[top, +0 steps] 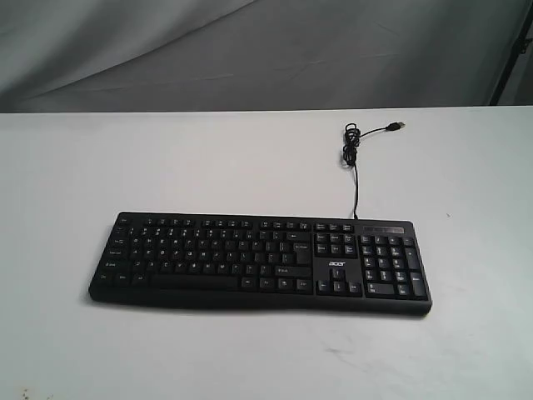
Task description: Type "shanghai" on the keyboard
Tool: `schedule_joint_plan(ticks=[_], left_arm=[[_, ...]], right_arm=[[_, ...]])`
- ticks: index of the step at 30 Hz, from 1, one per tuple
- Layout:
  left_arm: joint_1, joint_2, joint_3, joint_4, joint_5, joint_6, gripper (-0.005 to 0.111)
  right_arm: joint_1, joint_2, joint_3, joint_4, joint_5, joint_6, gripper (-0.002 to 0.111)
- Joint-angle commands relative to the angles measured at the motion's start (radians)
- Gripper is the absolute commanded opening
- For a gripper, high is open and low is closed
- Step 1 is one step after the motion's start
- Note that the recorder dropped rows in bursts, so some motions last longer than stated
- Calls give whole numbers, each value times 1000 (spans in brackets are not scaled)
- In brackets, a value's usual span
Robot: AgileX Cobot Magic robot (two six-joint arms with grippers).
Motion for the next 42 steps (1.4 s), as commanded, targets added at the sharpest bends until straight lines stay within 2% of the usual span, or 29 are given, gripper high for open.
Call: schedule_joint_plan(ticks=[1, 14, 21, 29, 31, 32, 35, 37, 39, 42], left_arm=[[-6, -2, 2, 0, -6, -3, 0], [-6, -2, 2, 0, -6, -3, 0], [-6, -2, 2, 0, -6, -3, 0], [-6, -2, 2, 0, -6, -3, 0], [-6, -2, 2, 0, -6, -3, 0], [-6, -2, 2, 0, -6, -3, 0], [-6, -2, 2, 0, -6, -3, 0], [-6, -2, 2, 0, -6, -3, 0], [-6, -2, 2, 0, -6, -3, 0], [-6, -2, 2, 0, -6, -3, 0]], right_arm=[[-7, -5, 4, 0, 0, 2, 0], [-7, -5, 4, -14, -21, -6, 0], [-7, -5, 4, 7, -445, -4, 0], [-7, -5, 4, 7, -623, -4, 0], [-7, -5, 4, 14, -742, 10, 0], [-7, -5, 4, 16, -814, 72, 0], [-7, -5, 4, 16, -984, 457, 0], [-7, -5, 3, 16, -1064, 531, 0], [-7, 4, -83, 14, -1020, 565, 0], [-7, 99, -278, -37, -783, 577, 0]])
